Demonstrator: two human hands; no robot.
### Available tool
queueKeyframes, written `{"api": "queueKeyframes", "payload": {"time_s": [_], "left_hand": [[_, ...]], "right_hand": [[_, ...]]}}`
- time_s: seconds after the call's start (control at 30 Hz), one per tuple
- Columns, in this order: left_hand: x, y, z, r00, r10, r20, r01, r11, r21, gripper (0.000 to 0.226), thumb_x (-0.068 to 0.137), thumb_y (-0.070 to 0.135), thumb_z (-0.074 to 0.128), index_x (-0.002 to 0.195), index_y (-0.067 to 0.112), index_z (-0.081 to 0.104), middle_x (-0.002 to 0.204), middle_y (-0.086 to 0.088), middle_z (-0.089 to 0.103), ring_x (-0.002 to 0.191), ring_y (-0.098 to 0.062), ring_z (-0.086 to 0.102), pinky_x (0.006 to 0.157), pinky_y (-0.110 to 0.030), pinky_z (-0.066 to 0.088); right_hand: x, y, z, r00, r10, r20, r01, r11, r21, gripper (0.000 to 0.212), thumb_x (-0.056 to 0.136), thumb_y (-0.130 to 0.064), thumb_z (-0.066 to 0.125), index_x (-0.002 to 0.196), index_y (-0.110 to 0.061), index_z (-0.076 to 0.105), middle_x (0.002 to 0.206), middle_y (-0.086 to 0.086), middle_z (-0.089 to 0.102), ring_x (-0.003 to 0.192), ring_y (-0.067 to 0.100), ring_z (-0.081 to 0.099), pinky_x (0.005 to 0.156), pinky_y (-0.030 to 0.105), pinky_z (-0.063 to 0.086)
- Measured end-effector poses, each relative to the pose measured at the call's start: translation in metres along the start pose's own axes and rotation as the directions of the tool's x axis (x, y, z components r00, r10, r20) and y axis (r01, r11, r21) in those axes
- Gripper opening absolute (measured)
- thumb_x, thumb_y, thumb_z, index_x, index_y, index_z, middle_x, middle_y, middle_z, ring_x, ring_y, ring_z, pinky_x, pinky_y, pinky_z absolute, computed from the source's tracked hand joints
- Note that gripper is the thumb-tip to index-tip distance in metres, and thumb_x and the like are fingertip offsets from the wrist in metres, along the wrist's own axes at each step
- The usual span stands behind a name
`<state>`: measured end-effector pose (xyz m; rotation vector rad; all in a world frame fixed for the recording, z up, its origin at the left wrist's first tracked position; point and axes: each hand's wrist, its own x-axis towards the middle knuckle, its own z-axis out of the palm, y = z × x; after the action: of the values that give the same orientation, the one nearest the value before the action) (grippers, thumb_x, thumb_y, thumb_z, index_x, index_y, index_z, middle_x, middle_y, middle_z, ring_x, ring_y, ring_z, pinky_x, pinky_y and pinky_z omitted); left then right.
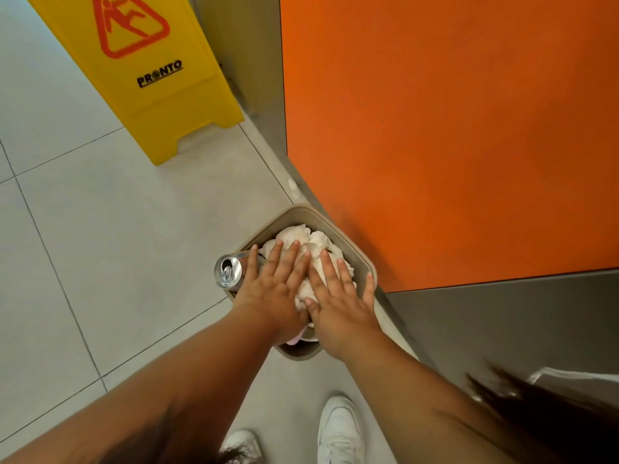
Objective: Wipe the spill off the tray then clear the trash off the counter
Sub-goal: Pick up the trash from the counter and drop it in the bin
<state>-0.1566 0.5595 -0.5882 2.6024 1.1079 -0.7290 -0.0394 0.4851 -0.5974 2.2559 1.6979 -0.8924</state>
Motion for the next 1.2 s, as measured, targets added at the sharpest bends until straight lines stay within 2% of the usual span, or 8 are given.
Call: {"api": "queueKeyframes", "payload": {"time_s": [0.13,0.33,0.5,0.67,0.8,1.03,1.1,1.2], "left_hand": [[0.004,0.0,-0.004,1.0,-0.011,0.014,0.01,0.999,0.036,0.079,0.088,0.064,0.012,0.141,0.024,-0.031,0.154,-0.001,-0.029,0.142,-0.027,-0.026,0.109,-0.059,-0.019],[-0.019,-0.004,-0.035,0.999,0.038,0.008,-0.037,0.997,-0.068,0.09,0.088,0.065,0.031,0.147,0.023,-0.022,0.156,-0.002,-0.024,0.146,-0.025,-0.015,0.116,-0.053,-0.008],[-0.044,-0.01,-0.08,0.997,0.074,0.004,-0.07,0.961,-0.267,0.085,0.091,0.053,0.046,0.152,0.021,-0.003,0.16,-0.001,-0.009,0.147,-0.021,0.002,0.119,-0.042,0.01],[-0.081,-0.021,-0.144,0.993,0.067,-0.093,-0.098,0.92,-0.38,0.069,0.09,0.037,0.054,0.149,0.026,0.019,0.156,0.005,0.019,0.14,-0.018,0.027,0.112,-0.031,0.029],[-0.127,-0.031,-0.203,0.989,0.066,-0.13,-0.116,0.893,-0.435,0.058,0.09,0.037,0.054,0.143,0.028,0.032,0.145,0.009,0.035,0.13,-0.015,0.041,0.102,-0.028,0.039],[-0.22,-0.026,-0.321,0.957,0.151,-0.246,-0.236,0.9,-0.365,0.043,0.094,0.037,0.05,0.137,0.034,0.041,0.137,0.016,0.044,0.123,-0.005,0.046,0.095,-0.015,0.034],[-0.241,-0.022,-0.357,0.932,0.204,-0.298,-0.3,0.899,-0.321,0.04,0.094,0.037,0.051,0.133,0.037,0.045,0.135,0.019,0.046,0.121,-0.003,0.047,0.094,-0.014,0.035],[-0.27,-0.013,-0.414,0.89,0.285,-0.355,-0.386,0.886,-0.257,0.038,0.093,0.038,0.052,0.13,0.042,0.046,0.13,0.023,0.049,0.117,-0.001,0.049,0.096,-0.018,0.04]], "right_hand": [[0.012,-0.001,-0.008,0.995,0.039,0.089,-0.036,0.999,-0.041,0.057,0.101,-0.044,0.018,0.147,-0.038,-0.014,0.149,-0.013,-0.037,0.141,0.015,-0.028,0.11,0.055,-0.019],[-0.018,-0.002,-0.043,1.0,0.019,0.015,-0.021,0.992,0.125,0.064,0.097,-0.047,0.037,0.148,-0.041,-0.001,0.155,-0.011,-0.024,0.144,0.015,-0.018,0.112,0.056,-0.009],[-0.048,-0.006,-0.086,0.995,0.041,-0.093,-0.016,0.965,0.262,0.055,0.096,-0.038,0.044,0.147,-0.031,0.023,0.157,-0.009,0.006,0.144,0.015,0.012,0.117,0.046,0.013],[-0.093,-0.007,-0.142,0.97,0.051,-0.237,0.085,0.843,0.531,0.037,0.094,-0.024,0.053,0.13,-0.019,0.053,0.139,-0.004,0.043,0.127,0.017,0.041,0.106,0.035,0.035],[-0.153,-0.015,-0.202,0.959,0.086,-0.271,0.128,0.72,0.683,0.023,0.093,-0.018,0.055,0.113,-0.024,0.064,0.121,-0.012,0.052,0.111,0.005,0.05,0.099,0.024,0.041],[-0.289,-0.033,-0.324,0.895,0.13,-0.426,0.264,0.616,0.742,0.02,0.094,-0.015,0.056,0.101,-0.025,0.071,0.099,-0.011,0.063,0.092,-0.005,0.057,0.08,0.005,0.04],[-0.329,-0.037,-0.36,0.851,0.157,-0.501,0.319,0.604,0.731,0.02,0.093,-0.014,0.057,0.096,-0.029,0.071,0.093,-0.014,0.064,0.091,-0.005,0.058,0.08,0.005,0.04],[-0.385,-0.043,-0.408,0.8,0.223,-0.557,0.357,0.57,0.74,0.024,0.094,-0.017,0.056,0.091,-0.037,0.068,0.098,-0.013,0.066,0.094,-0.002,0.061,0.087,0.012,0.044]]}}
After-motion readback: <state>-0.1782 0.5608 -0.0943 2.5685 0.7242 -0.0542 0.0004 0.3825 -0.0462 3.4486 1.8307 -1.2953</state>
